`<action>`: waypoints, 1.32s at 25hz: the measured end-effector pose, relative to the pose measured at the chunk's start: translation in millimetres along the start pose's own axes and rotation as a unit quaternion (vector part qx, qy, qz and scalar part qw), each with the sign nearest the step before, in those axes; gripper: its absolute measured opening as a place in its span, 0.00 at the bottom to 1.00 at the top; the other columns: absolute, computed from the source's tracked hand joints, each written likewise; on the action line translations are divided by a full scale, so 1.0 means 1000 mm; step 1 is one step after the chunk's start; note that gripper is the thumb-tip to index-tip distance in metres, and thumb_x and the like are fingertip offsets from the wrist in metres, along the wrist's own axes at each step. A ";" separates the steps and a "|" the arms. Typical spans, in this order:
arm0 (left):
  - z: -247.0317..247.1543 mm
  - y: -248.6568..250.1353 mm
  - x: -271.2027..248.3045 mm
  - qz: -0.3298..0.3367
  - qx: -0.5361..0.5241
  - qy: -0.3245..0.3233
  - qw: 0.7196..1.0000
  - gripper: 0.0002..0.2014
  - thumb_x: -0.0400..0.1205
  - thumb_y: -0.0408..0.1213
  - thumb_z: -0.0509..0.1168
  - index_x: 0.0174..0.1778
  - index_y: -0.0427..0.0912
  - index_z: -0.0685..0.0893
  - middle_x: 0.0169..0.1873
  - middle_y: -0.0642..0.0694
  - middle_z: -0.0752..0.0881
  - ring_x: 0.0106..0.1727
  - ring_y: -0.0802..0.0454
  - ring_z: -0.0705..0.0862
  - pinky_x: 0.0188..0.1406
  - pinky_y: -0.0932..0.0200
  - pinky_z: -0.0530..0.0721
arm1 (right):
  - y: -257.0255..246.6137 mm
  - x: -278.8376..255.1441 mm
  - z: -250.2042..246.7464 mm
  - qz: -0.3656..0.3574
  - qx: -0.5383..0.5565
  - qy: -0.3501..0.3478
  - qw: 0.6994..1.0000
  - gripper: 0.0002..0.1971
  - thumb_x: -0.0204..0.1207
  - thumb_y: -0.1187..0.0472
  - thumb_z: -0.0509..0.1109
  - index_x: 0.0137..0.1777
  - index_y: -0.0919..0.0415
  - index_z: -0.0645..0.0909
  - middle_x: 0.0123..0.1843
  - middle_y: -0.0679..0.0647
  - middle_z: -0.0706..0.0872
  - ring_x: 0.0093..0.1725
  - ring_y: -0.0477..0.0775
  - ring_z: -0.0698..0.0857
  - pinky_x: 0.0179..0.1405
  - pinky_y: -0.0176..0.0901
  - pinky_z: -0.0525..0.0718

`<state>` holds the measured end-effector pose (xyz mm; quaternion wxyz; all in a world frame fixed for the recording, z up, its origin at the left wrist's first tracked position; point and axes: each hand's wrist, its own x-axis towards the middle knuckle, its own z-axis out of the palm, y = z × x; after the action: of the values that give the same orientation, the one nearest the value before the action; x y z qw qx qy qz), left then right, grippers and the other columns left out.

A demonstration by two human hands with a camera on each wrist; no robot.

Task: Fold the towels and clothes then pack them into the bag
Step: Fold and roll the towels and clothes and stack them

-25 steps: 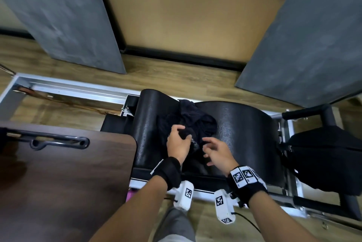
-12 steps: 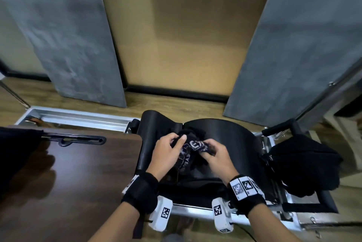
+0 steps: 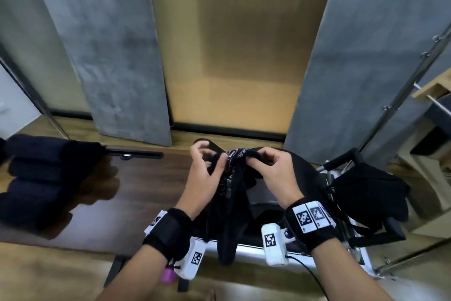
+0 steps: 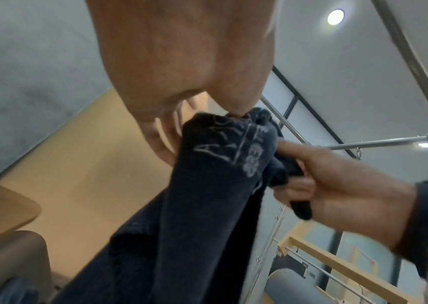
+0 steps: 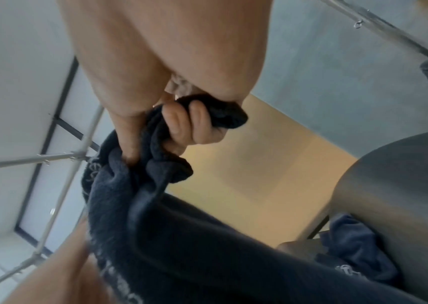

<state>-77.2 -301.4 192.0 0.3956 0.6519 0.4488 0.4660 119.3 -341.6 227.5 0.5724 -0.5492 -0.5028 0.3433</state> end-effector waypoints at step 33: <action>-0.420 -0.039 -0.133 0.205 0.052 -0.082 0.974 0.15 0.80 0.26 0.79 0.47 0.52 0.86 0.51 0.54 0.87 0.56 0.50 0.88 0.57 0.67 0.83 | -0.153 -0.168 0.242 -0.037 -0.109 0.063 0.991 0.13 0.75 0.77 0.76 0.42 0.57 0.93 0.41 0.55 0.95 0.41 0.47 0.93 0.38 0.34 0.87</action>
<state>-511.3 -376.8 228.3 0.2923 0.7859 0.2954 0.4579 -178.9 -456.0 316.9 0.5520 -0.6101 -0.5199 0.2297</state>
